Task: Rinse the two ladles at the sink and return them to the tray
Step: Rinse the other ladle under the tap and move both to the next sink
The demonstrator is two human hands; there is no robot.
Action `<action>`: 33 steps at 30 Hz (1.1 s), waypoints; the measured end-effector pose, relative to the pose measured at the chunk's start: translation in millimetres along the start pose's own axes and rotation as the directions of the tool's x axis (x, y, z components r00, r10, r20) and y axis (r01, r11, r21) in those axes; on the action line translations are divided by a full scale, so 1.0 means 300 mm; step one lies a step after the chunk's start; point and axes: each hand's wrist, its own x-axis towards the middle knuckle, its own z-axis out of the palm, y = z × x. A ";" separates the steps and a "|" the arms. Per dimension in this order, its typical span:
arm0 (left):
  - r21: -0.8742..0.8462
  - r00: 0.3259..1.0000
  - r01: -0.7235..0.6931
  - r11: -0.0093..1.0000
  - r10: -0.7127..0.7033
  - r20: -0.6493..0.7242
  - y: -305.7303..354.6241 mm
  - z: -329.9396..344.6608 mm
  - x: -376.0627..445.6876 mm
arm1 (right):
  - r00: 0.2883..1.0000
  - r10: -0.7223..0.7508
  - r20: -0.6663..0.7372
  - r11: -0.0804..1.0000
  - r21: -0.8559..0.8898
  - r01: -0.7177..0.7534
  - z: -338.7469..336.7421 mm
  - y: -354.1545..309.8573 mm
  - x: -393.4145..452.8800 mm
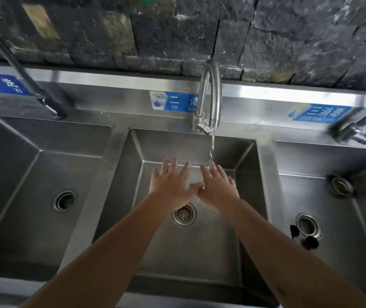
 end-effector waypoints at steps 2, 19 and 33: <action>-0.004 0.999 -0.031 1.000 0.031 0.020 -0.028 -0.018 0.033 | 0.998 0.056 0.014 0.998 -0.010 -0.056 -0.011 -0.021 0.040; -0.095 0.966 -0.249 0.964 0.254 0.049 -0.033 -0.212 0.520 | 0.983 0.169 -0.072 0.951 0.274 -0.144 -0.205 0.007 0.484; -0.101 0.973 -0.228 0.968 0.230 -0.001 -0.011 -0.157 0.621 | 0.870 -0.123 -0.478 0.971 0.125 0.206 -0.138 0.024 0.591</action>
